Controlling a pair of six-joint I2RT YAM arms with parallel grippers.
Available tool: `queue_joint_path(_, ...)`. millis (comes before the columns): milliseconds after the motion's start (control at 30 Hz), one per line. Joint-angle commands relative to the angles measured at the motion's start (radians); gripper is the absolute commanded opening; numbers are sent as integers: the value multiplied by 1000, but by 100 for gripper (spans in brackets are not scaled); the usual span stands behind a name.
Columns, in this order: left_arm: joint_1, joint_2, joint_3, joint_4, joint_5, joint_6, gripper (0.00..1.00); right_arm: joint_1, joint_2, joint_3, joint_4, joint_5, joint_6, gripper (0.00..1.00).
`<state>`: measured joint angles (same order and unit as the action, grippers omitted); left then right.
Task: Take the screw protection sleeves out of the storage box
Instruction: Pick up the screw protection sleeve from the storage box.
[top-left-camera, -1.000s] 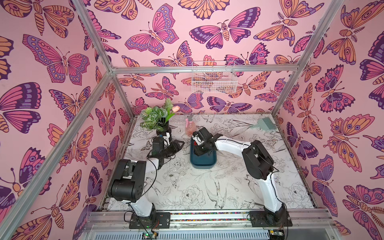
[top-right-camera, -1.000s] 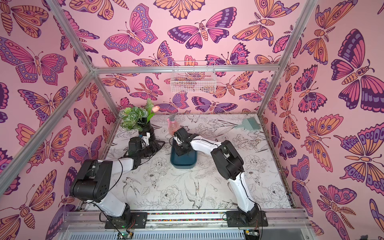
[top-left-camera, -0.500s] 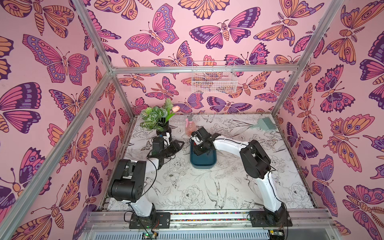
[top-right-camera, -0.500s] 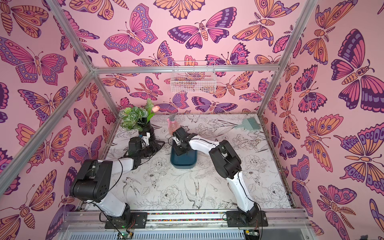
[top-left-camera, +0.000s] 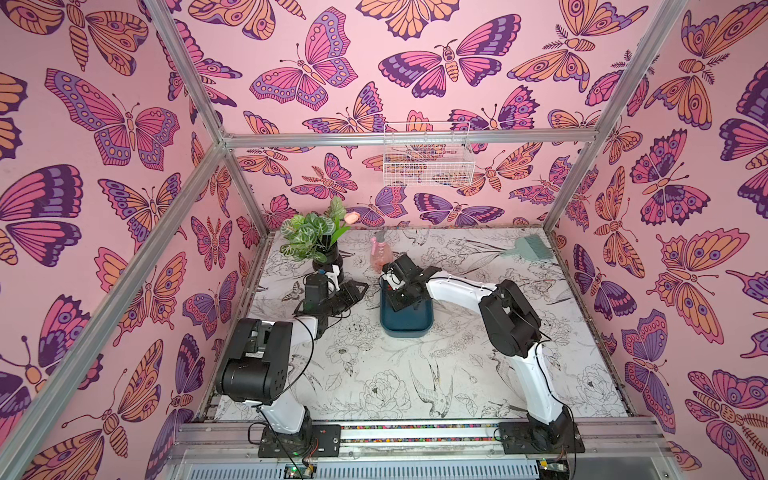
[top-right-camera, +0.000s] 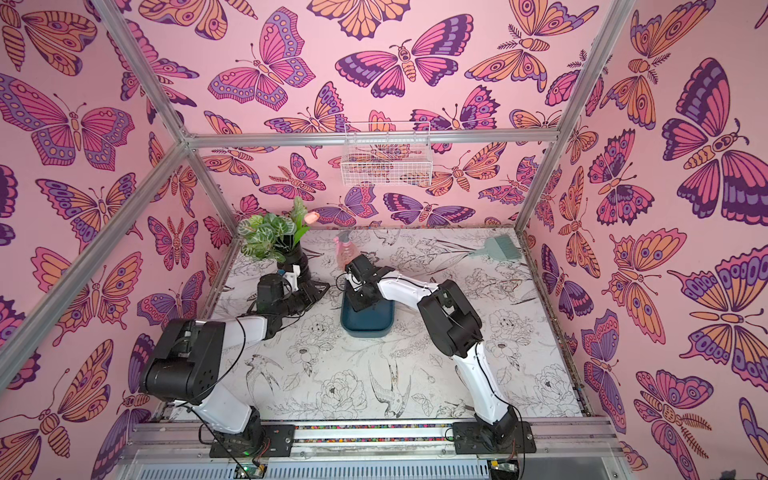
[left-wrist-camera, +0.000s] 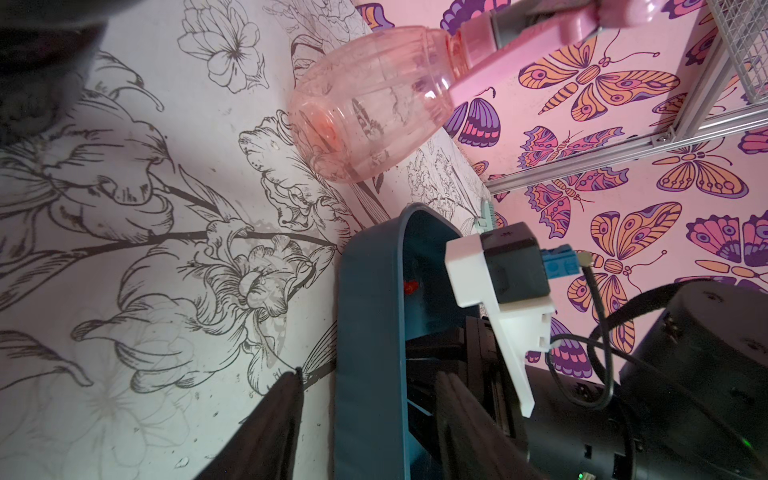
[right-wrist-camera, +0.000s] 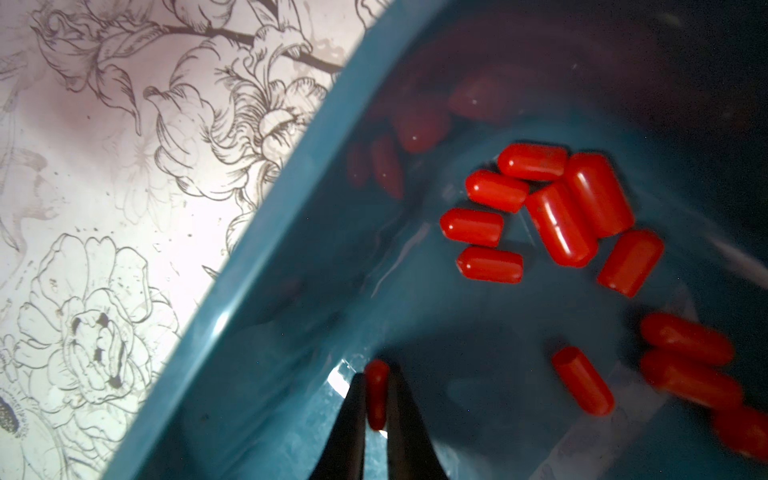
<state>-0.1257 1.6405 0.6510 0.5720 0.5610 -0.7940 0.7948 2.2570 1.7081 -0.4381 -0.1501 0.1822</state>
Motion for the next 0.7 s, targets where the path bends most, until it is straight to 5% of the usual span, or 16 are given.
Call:
queue_joint_path(0, -5, 7, 5, 12, 12, 7, 55, 12, -21, 5, -25, -13, -1, 13)
queue_joint_path(667, -5, 12, 7, 8, 11, 9, 55, 13, -230, -125, -10, 25, 8, 10)
